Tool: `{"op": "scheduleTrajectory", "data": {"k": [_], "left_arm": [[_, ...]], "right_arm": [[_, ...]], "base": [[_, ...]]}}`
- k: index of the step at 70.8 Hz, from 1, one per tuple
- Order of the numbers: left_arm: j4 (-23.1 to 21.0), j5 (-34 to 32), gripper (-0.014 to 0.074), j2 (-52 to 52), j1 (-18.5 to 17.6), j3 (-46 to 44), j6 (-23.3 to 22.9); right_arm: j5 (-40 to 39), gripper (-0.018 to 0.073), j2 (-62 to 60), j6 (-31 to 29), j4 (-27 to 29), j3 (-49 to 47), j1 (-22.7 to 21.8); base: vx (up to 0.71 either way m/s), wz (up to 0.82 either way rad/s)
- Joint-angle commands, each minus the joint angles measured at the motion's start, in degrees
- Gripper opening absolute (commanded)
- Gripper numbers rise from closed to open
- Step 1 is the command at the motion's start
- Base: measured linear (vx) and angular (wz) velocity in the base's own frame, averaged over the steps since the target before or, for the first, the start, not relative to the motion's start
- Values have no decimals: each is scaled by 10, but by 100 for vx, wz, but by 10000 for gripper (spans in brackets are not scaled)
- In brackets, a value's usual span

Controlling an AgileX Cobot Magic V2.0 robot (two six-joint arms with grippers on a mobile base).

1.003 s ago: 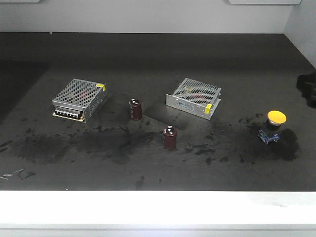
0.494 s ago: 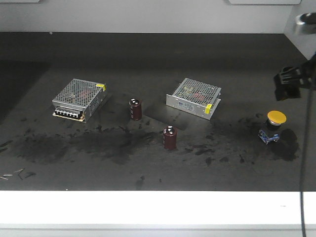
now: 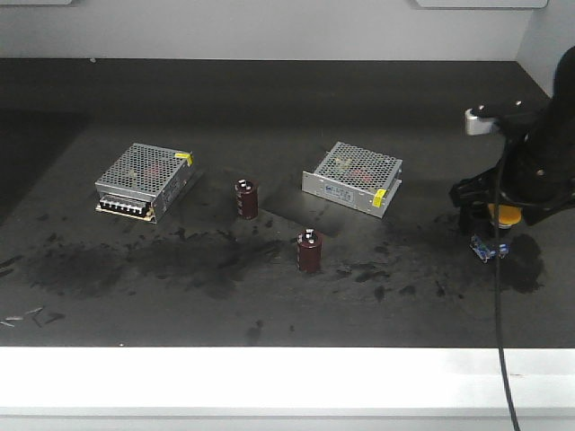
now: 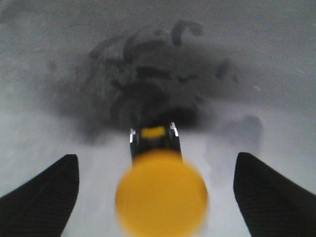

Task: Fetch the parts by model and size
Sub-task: 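Lower the right gripper onto the yellow-capped button and grasp it, then lift the yellow-capped button with the right gripper off the bench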

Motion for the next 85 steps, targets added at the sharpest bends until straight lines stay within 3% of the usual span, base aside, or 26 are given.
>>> {"op": "scheduleTrajectory", "data": {"k": [1,15,25,33,46,66,85], "left_arm": [[-6,-50,-4,7,-5,-14,0],[-6,-50,-4,7,-5,-14,0],[-6,-50,-4,7,-5,-14,0],[-6,-50,-4,7,-5,-14,0],[-6,-50,-4,7,-5,-14,0],[-6,-50,-4,7,-4,-14,0],[-6,-47,-4,7,-4,-14,0]], "right_arm": [[-22,594,-11,-10,6,-18,0],[-23,584,0,-40,6,-18,0],[-17,504,0,-53,6,-18,0],[-16,353,0,-53,6,-18,0],[-7,-20,0,-50,6,-18,0],[-10,-8,-42,-21,10,-7,0],[-170,-7,-220,38,6,159,-2]], "base": [[0,0],[0,0],[0,0],[0,0],[0,0],[0,0],[0,0]]}}
